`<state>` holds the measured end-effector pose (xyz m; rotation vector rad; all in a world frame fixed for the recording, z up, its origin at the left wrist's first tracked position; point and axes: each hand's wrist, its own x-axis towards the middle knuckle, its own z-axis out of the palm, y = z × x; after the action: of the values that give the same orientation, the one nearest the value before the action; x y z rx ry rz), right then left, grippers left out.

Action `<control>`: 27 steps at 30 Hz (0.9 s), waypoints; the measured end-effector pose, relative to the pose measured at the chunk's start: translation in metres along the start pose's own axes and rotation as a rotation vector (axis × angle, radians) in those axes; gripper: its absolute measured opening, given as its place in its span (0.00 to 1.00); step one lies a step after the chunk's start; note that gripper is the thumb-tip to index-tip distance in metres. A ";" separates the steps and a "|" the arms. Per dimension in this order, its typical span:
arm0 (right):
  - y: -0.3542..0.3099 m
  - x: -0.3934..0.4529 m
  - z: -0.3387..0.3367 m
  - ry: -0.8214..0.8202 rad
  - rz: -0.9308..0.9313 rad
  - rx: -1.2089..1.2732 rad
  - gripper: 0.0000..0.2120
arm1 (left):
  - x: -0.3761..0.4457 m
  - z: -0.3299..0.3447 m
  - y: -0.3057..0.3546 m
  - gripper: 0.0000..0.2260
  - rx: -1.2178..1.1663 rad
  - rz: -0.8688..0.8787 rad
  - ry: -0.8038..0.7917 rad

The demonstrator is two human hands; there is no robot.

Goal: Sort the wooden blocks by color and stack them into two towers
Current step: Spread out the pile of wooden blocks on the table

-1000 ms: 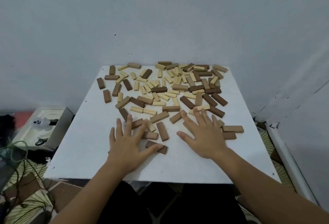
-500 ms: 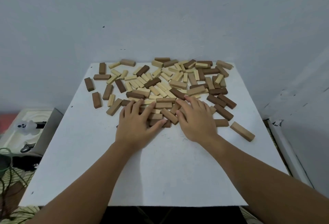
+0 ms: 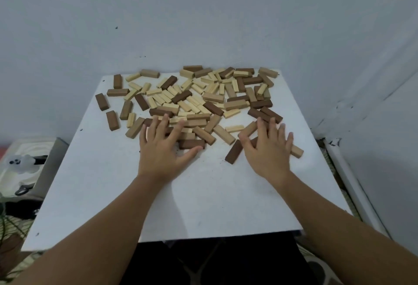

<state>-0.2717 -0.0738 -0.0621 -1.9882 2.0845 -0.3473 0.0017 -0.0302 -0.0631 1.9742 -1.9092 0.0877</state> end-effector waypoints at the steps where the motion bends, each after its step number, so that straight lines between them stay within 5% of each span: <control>1: -0.005 0.005 -0.001 -0.040 -0.045 -0.012 0.38 | 0.000 0.000 0.000 0.39 -0.014 -0.032 -0.038; 7: -0.028 0.024 -0.002 -0.180 -0.260 0.113 0.36 | 0.004 -0.003 0.001 0.39 -0.045 -0.075 -0.150; 11: -0.018 0.022 -0.007 -0.008 -0.280 0.403 0.28 | 0.007 -0.004 0.002 0.39 -0.054 -0.070 -0.133; 13: -0.009 0.018 -0.006 0.062 -0.256 0.247 0.29 | 0.007 -0.004 0.002 0.40 -0.045 -0.054 -0.106; 17: -0.008 0.015 0.008 -0.073 -0.317 -0.127 0.36 | 0.011 -0.004 0.004 0.40 -0.030 -0.066 -0.177; 23: -0.018 0.033 0.002 -0.103 -0.401 0.239 0.27 | 0.011 -0.001 0.002 0.38 -0.047 -0.017 -0.115; 27: -0.001 0.055 -0.010 0.145 -0.367 0.386 0.19 | 0.011 0.000 0.003 0.37 -0.015 0.020 -0.126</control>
<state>-0.2761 -0.1288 -0.0529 -2.1352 1.5572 -0.9100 -0.0004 -0.0404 -0.0586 1.9935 -2.0018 -0.0457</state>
